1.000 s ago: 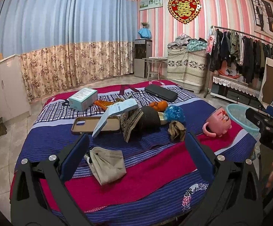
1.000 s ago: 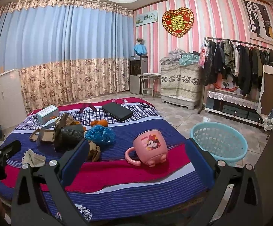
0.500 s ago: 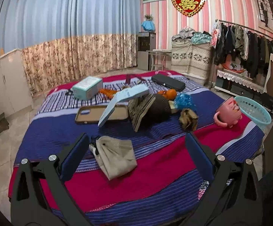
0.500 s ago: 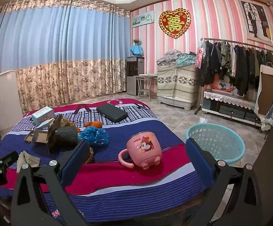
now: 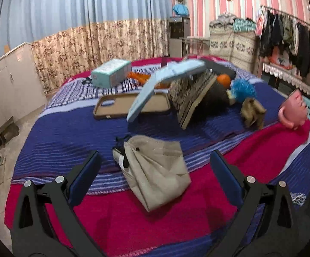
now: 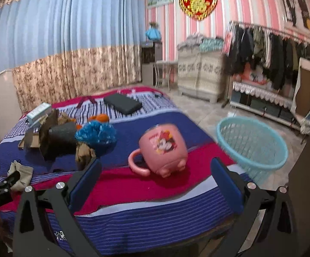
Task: Collect trash
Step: 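Grasp the beige cloth bag with the left gripper while the right grasps the brown crumpled cloth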
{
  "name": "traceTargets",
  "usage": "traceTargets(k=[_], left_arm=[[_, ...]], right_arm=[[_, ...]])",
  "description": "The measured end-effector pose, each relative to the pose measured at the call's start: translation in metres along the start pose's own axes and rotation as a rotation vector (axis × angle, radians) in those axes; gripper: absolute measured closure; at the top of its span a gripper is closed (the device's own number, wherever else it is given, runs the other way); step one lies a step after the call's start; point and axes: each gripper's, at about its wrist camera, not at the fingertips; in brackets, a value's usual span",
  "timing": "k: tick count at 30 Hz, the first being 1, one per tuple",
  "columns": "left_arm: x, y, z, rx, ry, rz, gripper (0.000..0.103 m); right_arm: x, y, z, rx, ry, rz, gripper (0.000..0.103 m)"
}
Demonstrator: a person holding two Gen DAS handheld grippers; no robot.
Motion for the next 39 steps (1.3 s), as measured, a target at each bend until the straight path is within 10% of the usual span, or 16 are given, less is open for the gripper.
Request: traceTargets(k=[17, 27, 29, 30, 33, 38, 39], left_arm=[[-0.019, -0.023, -0.006, -0.009, 0.049, 0.003, 0.092], [-0.041, -0.031, -0.008, 0.003, 0.034, -0.041, 0.088], [-0.040, -0.029, -0.005, -0.006, 0.035, -0.038, 0.061], [-0.038, -0.028, -0.004, -0.006, 0.035, -0.036, 0.038], [-0.031, -0.025, -0.003, 0.001, 0.054, -0.034, 0.018], [-0.022, -0.010, 0.025, -0.092, 0.060, -0.026, 0.018], [-0.021, -0.006, 0.031, -0.110, 0.060, -0.027, 0.035]], right_arm=[[-0.079, -0.009, 0.046, -0.052, -0.176, -0.158, 0.017], [-0.124, 0.000, 0.087, -0.180, -0.215, -0.231, 0.037], [-0.127, 0.001, 0.093, -0.215, -0.242, -0.234, 0.060], [-0.125, 0.001, 0.092, -0.216, -0.255, -0.226, 0.060], [-0.118, -0.003, 0.082, -0.183, -0.287, -0.213, 0.061], [-0.096, -0.010, 0.061, -0.161, -0.298, -0.178, 0.062], [-0.090, -0.011, 0.058, -0.157, -0.299, -0.170, 0.062]])
Point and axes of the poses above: each gripper's, at about its wrist camera, not at the fingertips, and z roughly the way its jaws point, x to its right, y to its underside, and after that the axes turned 7 degrees about y, right-handed
